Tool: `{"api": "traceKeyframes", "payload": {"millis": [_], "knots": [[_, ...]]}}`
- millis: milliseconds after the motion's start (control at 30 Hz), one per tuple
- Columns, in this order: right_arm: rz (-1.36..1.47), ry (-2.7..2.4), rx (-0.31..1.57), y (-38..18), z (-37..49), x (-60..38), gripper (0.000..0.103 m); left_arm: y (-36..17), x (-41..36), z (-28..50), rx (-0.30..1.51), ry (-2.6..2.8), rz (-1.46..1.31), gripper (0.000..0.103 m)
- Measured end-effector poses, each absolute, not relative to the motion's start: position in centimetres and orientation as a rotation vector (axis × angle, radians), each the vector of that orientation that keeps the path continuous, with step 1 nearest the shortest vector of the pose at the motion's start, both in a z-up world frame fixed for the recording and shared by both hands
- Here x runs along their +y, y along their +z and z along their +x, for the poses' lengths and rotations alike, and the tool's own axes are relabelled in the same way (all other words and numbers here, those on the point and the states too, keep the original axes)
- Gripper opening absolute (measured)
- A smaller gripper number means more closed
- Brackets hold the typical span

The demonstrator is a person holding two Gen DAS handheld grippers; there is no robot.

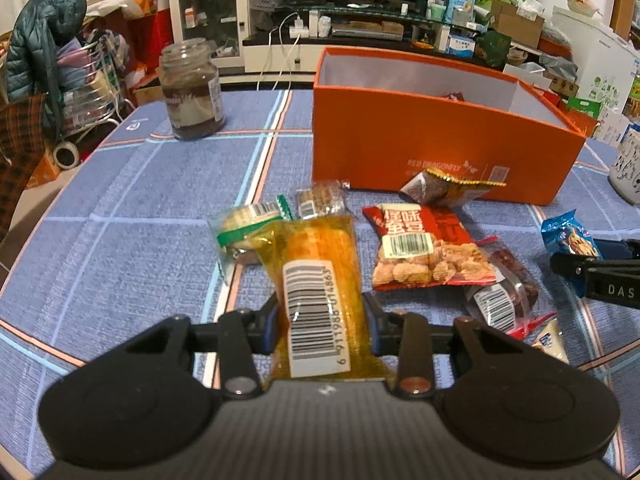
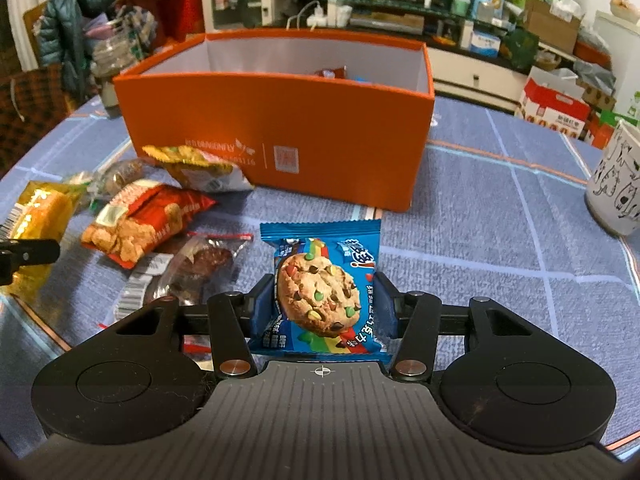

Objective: Organize snacks
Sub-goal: 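Carry the blue cookie pack and orange bread pack over the orange box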

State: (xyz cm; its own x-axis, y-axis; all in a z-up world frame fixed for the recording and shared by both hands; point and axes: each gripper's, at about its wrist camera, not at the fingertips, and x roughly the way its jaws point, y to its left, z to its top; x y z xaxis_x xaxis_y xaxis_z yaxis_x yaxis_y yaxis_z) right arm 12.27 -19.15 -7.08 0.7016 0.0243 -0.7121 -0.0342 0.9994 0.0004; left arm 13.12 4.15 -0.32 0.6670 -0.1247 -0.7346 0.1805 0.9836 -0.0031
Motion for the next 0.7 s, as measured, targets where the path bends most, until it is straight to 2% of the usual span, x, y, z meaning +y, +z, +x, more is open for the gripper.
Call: {"api": "traceKeyframes", "payload": {"millis": [333,700], "knots": [[0.020,0.022,0.732,-4.9,11.4,-20.1,0.039,1.4,4.7,11.9,0.770,-0.202,0.034,0.037],[0.079,0.045,0.618,0.0,9.7,-21.0,0.039,7.0,5.6,10.9,0.604,-0.249,0.020,0.036]]}}
